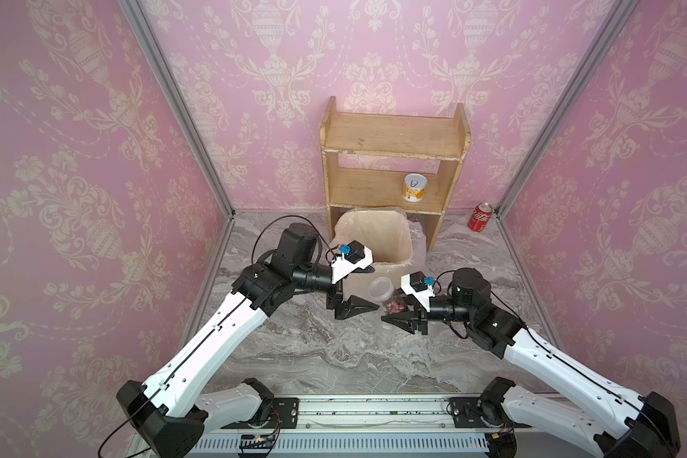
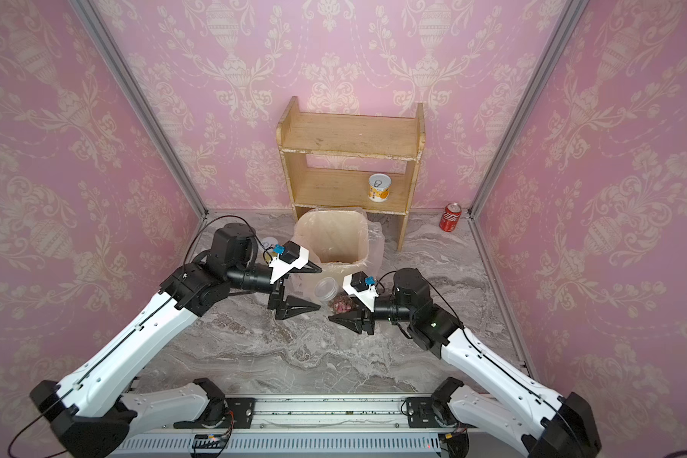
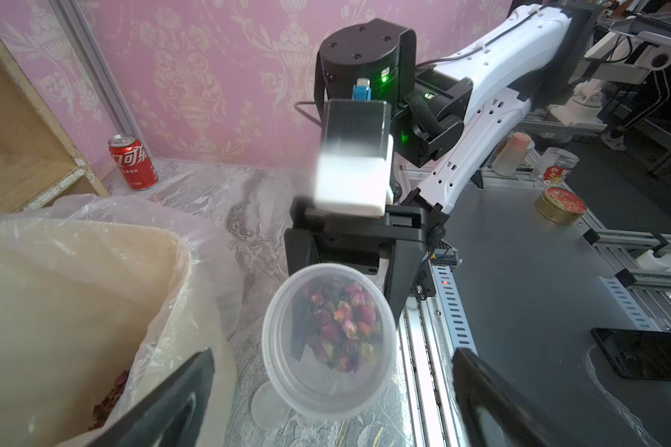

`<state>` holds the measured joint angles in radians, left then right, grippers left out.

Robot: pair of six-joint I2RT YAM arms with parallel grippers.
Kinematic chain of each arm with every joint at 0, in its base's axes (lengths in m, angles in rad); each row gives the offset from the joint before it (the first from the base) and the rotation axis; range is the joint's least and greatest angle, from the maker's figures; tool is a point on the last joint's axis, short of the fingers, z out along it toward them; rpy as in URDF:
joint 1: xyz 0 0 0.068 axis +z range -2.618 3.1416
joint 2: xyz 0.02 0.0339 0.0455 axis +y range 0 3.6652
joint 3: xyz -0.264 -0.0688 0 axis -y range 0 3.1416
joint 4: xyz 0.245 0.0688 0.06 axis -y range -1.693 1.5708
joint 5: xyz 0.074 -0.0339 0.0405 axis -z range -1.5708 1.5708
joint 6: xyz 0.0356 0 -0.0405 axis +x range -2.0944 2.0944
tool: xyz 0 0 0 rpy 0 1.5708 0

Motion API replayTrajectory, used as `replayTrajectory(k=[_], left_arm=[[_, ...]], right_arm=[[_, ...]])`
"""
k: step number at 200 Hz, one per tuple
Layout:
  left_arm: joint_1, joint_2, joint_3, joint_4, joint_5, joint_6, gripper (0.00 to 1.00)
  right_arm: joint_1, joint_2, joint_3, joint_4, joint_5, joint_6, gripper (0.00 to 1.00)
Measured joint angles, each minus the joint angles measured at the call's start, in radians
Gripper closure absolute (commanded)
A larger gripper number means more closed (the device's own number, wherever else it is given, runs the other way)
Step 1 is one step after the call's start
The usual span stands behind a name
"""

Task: Empty the moldy dried flower tea in the jars
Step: Unscrew the lid from the jar.

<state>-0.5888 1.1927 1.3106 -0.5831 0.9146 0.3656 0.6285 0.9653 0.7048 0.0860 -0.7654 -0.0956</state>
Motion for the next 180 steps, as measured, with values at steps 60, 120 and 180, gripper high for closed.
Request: replayTrajectory(k=[60, 120, 180], left_arm=[[0.0, 0.029, 0.0, 0.049, 0.072, 0.003, 0.12], [0.0, 0.077, 0.002, 0.043, 0.106, 0.003, 0.24], [0.0, 0.079, 0.003, 0.043, 0.11, 0.004, 0.38]], right_arm=[[0.0, 0.002, 0.001, -0.018, -0.012, 0.0, 0.87], [0.0, 0.005, 0.014, -0.029, -0.024, 0.0, 0.87], [0.0, 0.006, 0.019, -0.047, -0.024, 0.0, 0.87]])
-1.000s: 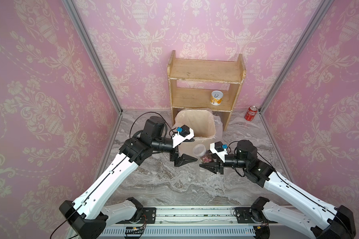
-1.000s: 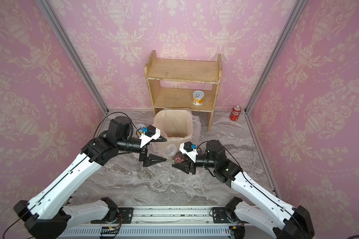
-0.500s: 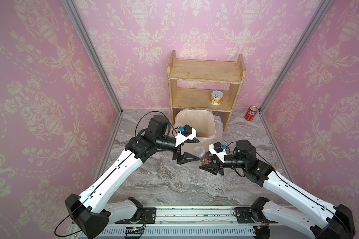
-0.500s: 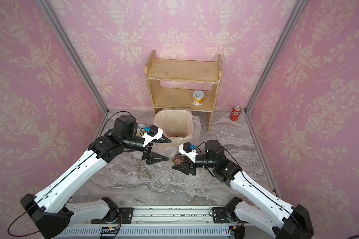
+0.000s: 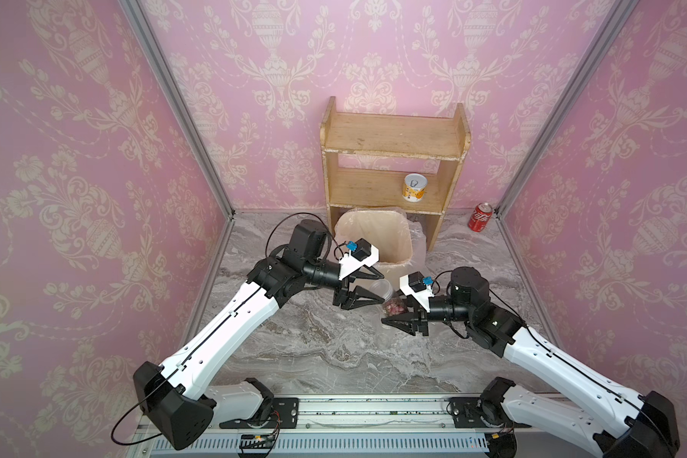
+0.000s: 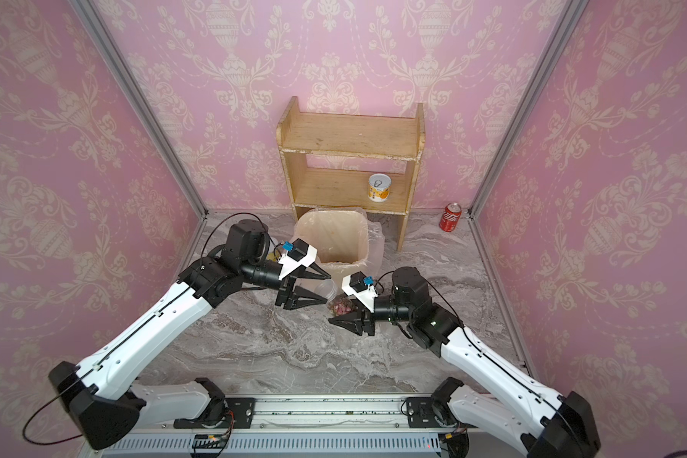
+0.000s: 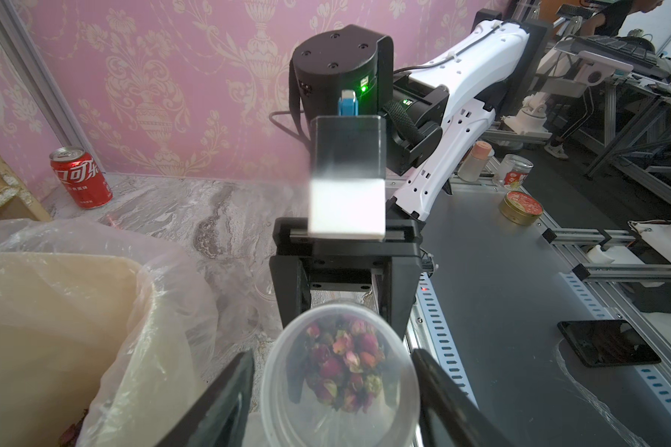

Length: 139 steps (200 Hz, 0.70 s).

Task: Empty the moldy dried flower tea in the jars
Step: Unscrew the lid from the jar.

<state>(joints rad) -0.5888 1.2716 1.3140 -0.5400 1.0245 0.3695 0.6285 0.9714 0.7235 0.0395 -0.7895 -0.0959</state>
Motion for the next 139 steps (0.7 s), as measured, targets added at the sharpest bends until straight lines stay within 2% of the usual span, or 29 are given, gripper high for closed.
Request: replayTrajectory(k=[50, 83, 97, 109, 127, 139], left_arm=[[0.0, 0.0, 0.0, 0.013, 0.003, -0.027, 0.54], [-0.005, 0.001, 0.005, 0.035, -0.044, -0.164, 0.69], [-0.021, 0.016, 0.039, 0.018, -0.1, -0.248, 0.76], [-0.042, 0.046, 0.098, -0.021, -0.17, -0.32, 0.77], [-0.085, 0.101, 0.206, -0.103, -0.315, -0.437, 0.81], [-0.106, 0.134, 0.275, -0.159, -0.405, -0.525, 0.86]], right_arm=[[-0.005, 0.0, 0.01, -0.011, 0.004, -0.001, 0.87], [-0.005, 0.0, 0.02, -0.022, 0.051, -0.01, 0.87], [-0.005, 0.0, 0.023, -0.02, 0.089, -0.013, 0.87], [-0.006, -0.001, 0.027, -0.016, 0.136, -0.013, 0.87], [-0.006, -0.005, 0.027, -0.006, 0.222, -0.014, 0.87], [-0.003, -0.008, 0.027, 0.003, 0.285, -0.02, 0.88]])
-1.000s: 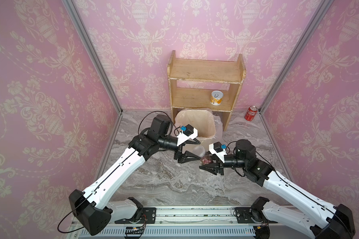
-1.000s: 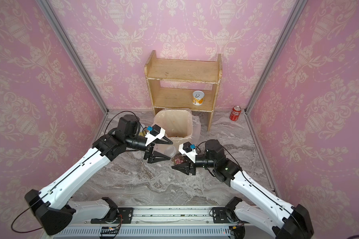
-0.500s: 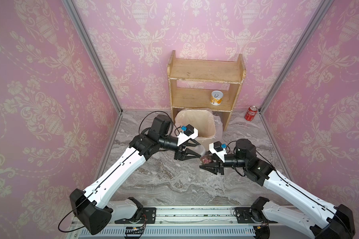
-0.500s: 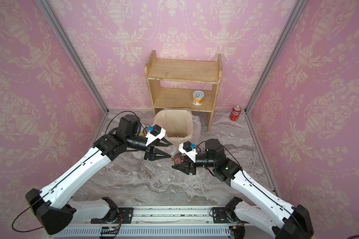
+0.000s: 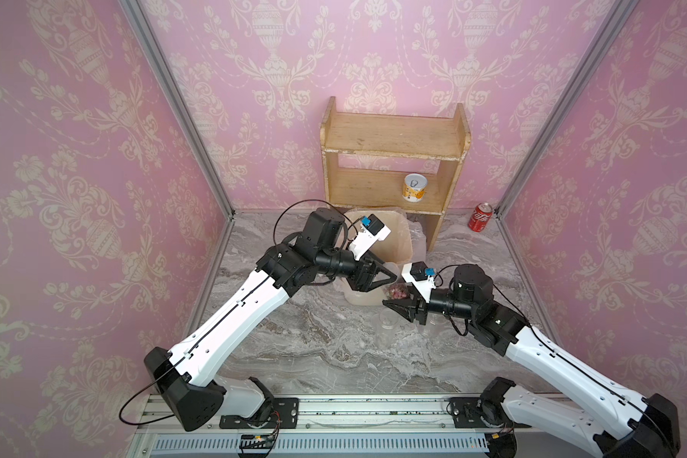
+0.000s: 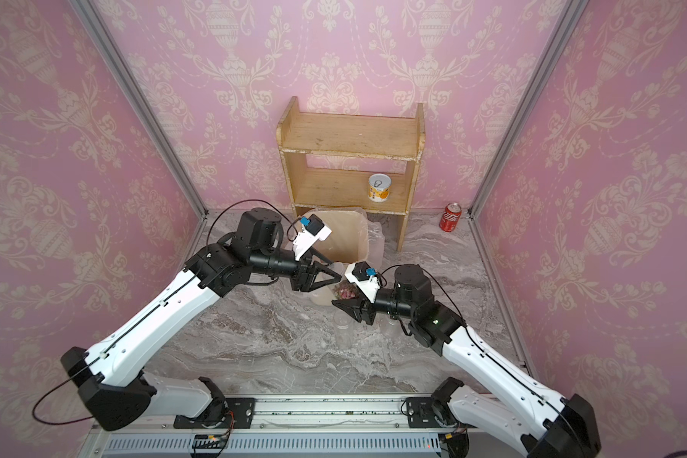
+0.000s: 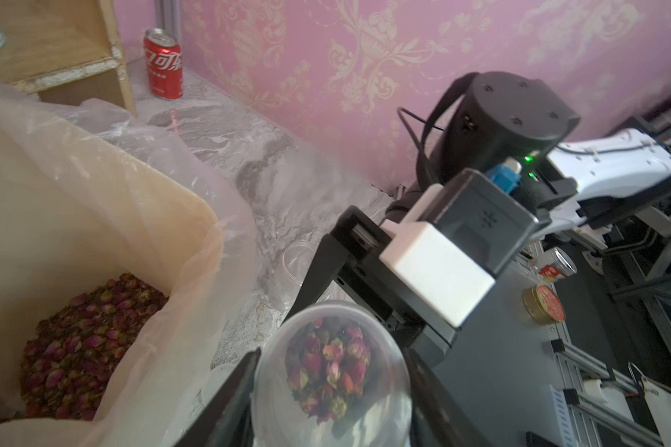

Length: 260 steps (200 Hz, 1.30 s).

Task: Empty the moldy dried flower tea in the jars
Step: Unscrew the lid from the jar.

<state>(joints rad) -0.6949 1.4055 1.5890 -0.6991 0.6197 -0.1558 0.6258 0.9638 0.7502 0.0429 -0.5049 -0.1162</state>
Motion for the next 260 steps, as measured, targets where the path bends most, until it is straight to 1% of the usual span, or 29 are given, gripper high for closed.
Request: replayTrajectory(k=[7, 18, 42, 52, 89, 101, 109, 119, 134, 154, 174, 192, 228, 260], left_arm=[[-0.01, 0.018, 0.036, -0.029, -0.052, -0.06, 0.86], [-0.02, 0.032, 0.065, -0.055, -0.102, -0.14, 0.85], [-0.023, 0.038, 0.071, -0.07, -0.157, -0.283, 0.87], [-0.024, 0.039, 0.071, -0.071, -0.168, -0.322, 0.86], [-0.024, 0.039, 0.066, -0.065, -0.189, -0.41, 0.74], [-0.024, 0.039, 0.063, -0.06, -0.189, -0.423, 0.72], [-0.024, 0.039, 0.063, -0.059, -0.19, -0.429, 0.67], [-0.024, 0.039, 0.061, -0.058, -0.19, -0.434, 0.64], [-0.024, 0.039, 0.058, -0.049, -0.186, -0.435, 0.52], [-0.024, 0.038, 0.049, -0.031, -0.176, -0.433, 0.43], [-0.022, 0.038, 0.04, -0.021, -0.167, -0.425, 0.39], [-0.022, 0.038, 0.037, 0.012, -0.159, -0.409, 0.32], [-0.022, 0.02, 0.027, 0.094, -0.142, -0.377, 0.27], [-0.006, -0.006, 0.027, 0.11, -0.116, -0.319, 0.19]], right_arm=[[0.005, -0.001, 0.0, 0.005, 0.037, -0.008, 0.88], [0.017, -0.001, -0.002, 0.012, 0.091, -0.018, 0.88], [0.046, -0.001, -0.011, 0.028, 0.19, -0.048, 0.88], [0.055, -0.001, -0.013, 0.033, 0.22, -0.062, 0.88], [0.07, -0.007, -0.026, 0.054, 0.286, -0.1, 0.88], [0.072, -0.008, -0.029, 0.057, 0.296, -0.107, 0.88], [0.073, -0.008, -0.03, 0.059, 0.302, -0.113, 0.88], [0.074, -0.01, -0.03, 0.059, 0.306, -0.118, 0.88], [0.075, -0.011, -0.031, 0.061, 0.315, -0.12, 0.89], [0.075, -0.014, -0.035, 0.067, 0.322, -0.12, 0.89], [0.075, -0.015, -0.041, 0.071, 0.327, -0.12, 0.88], [0.08, -0.02, -0.046, 0.073, 0.309, -0.124, 0.88], [0.101, -0.021, -0.06, 0.071, 0.268, -0.127, 0.88], [0.101, -0.022, -0.063, 0.071, 0.247, -0.126, 0.88]])
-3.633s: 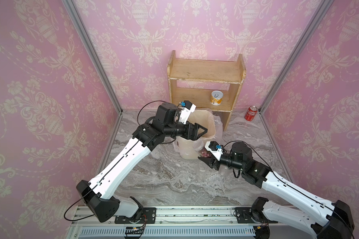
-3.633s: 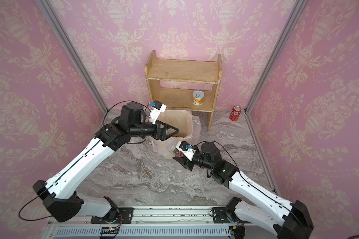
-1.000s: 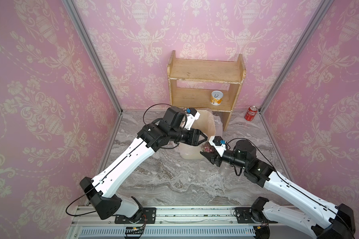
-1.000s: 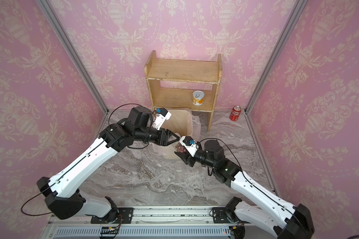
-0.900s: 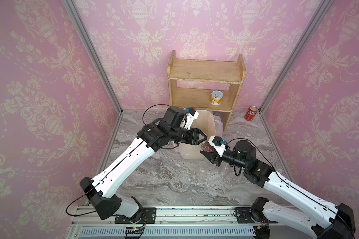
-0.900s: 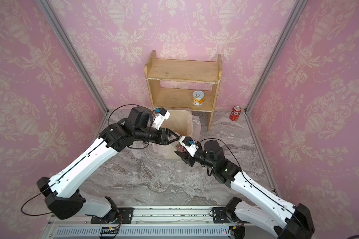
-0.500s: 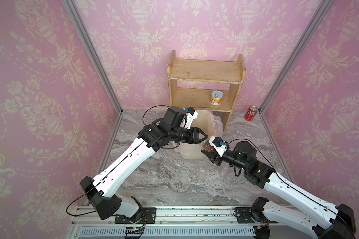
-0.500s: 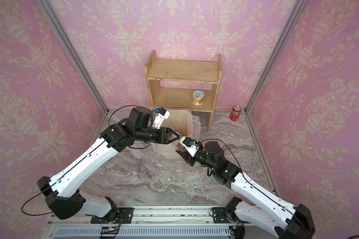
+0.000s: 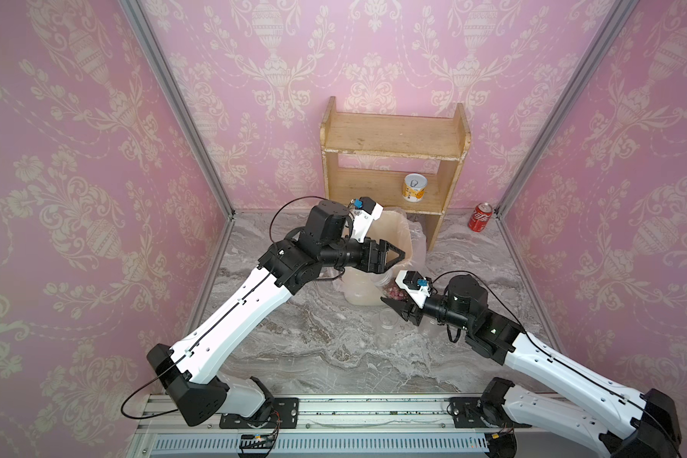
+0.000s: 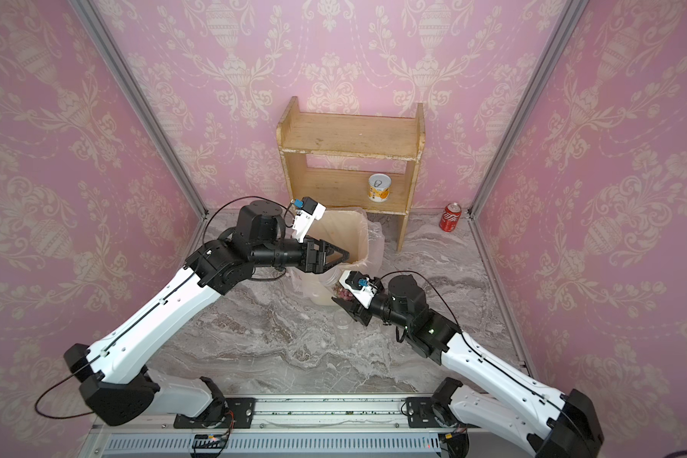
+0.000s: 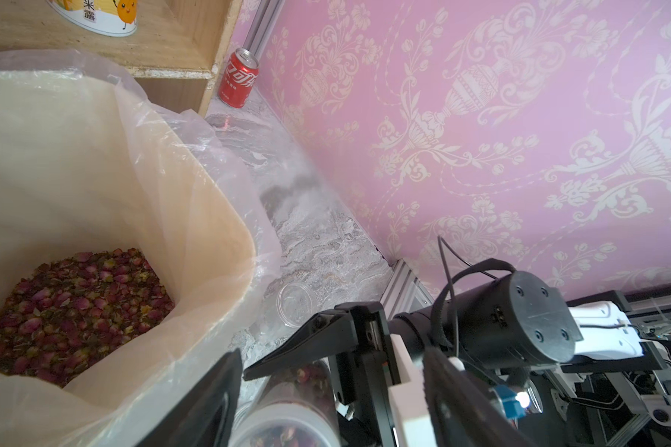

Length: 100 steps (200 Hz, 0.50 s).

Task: Empty the moldy dried flower tea in the jars
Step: Unscrew the lid from the jar.

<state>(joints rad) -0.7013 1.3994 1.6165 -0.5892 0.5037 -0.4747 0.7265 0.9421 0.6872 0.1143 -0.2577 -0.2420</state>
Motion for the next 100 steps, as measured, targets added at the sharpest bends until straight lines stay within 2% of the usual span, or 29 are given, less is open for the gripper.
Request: replayTrajectory(k=[24, 43, 69, 100], left_arm=[[0.091, -0.023, 0.0, -0.008, 0.079, 0.109, 0.12], [0.156, -0.052, -0.012, -0.048, 0.147, 0.279, 0.07], [0.162, -0.101, -0.044, -0.137, 0.267, 0.515, 0.03], [0.162, -0.124, -0.078, -0.16, 0.399, 0.653, 0.03]], right_arm=[[-0.008, -0.003, -0.002, 0.001, -0.051, 0.012, 0.88], [-0.047, -0.015, -0.011, 0.002, -0.142, 0.049, 0.89], [-0.104, -0.019, -0.013, 0.007, -0.274, 0.101, 0.89], [-0.119, -0.019, -0.013, 0.006, -0.41, 0.143, 0.9]])
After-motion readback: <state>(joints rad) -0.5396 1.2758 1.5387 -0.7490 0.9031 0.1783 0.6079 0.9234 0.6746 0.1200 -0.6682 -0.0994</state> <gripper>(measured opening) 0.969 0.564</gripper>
